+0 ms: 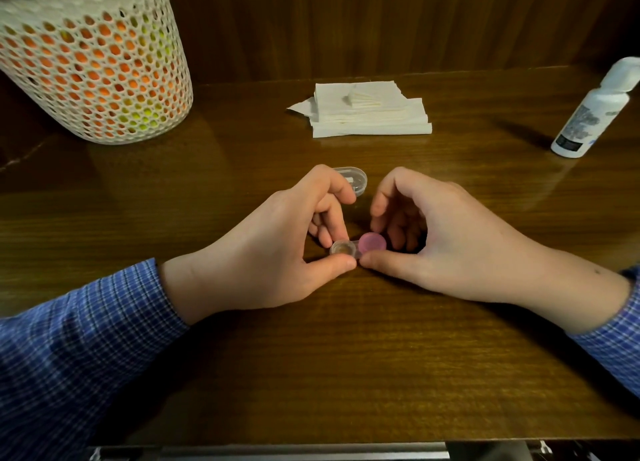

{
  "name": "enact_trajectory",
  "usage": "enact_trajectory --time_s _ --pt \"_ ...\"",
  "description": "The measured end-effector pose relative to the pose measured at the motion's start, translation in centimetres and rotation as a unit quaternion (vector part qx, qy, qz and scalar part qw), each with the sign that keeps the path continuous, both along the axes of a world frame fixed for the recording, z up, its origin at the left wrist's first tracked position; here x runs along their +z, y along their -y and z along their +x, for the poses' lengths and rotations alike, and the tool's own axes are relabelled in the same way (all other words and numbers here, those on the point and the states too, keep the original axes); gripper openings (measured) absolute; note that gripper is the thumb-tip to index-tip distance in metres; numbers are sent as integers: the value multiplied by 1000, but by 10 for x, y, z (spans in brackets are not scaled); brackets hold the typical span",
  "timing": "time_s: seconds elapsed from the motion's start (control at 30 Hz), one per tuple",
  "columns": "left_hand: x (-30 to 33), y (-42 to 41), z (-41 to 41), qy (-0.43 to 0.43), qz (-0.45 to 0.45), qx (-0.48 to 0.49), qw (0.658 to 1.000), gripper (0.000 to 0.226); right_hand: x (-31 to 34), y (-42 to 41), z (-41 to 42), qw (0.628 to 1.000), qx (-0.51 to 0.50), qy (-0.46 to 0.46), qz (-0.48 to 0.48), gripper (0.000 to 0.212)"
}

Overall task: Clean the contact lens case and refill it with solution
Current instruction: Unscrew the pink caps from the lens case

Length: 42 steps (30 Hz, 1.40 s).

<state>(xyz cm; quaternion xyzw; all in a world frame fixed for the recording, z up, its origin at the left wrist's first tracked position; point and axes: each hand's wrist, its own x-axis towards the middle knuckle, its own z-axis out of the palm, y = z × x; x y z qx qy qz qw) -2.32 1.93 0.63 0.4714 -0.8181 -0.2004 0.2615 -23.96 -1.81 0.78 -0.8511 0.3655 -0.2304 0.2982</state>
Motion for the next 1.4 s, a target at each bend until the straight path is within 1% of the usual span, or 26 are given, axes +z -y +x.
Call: enact_trajectory --time_s 0.07,0.23,0.37,0.53,0.6,0.7,0.77,0.8,0.83,0.93,1.0,1.07,1.17,1.2,1.3,1.4 --pt "0 0 0 -3 1 0 1000 59 -1 1 -1 1000 13 13 12 39" --pt "-1 0 0 -4 1 -1 1000 60 -1 -1 -2 1000 16 16 8 51" --pt "-1 1 0 -2 -5 -1 1000 59 -4 1 0 1000 11 12 6 44" --pt "-2 1 0 -10 -2 -2 1000 58 -5 3 -4 998 39 33 19 40" --pt "-2 1 0 -7 -4 -4 1000 59 -3 5 -6 997 45 51 32 38" --pt "-2 1 0 -6 -8 -7 1000 59 3 15 -13 989 45 110 93 38" --pt "-2 1 1 -8 -10 -10 1000 58 10 24 -21 975 26 173 135 38" --pt "-2 1 1 -10 -10 -11 1000 58 12 29 -26 970 12 195 144 38" --pt "-3 0 1 -12 -10 -12 1000 58 14 33 -30 971 -3 198 137 37" --pt "-3 0 1 -16 -10 -11 1000 59 14 46 -43 990 -53 114 68 33" --pt "-4 0 1 -18 -10 -11 1000 59 12 50 -48 991 -70 87 68 35" --pt "-4 0 1 -19 -10 -10 1000 60 11 49 -48 993 -64 74 71 36" --pt "-4 0 1 -21 -8 -10 1000 61 8 48 -46 998 -51 13 17 38" --pt "-4 0 1 -20 -8 -10 1000 61 7 49 -46 999 -52 -3 10 39" --pt "-4 0 1 -17 -13 -11 1000 62 4 51 -46 998 -50 -20 37 47" --pt "-4 0 1 -16 -15 -12 1000 62 2 53 -47 997 -45 -50 24 50"
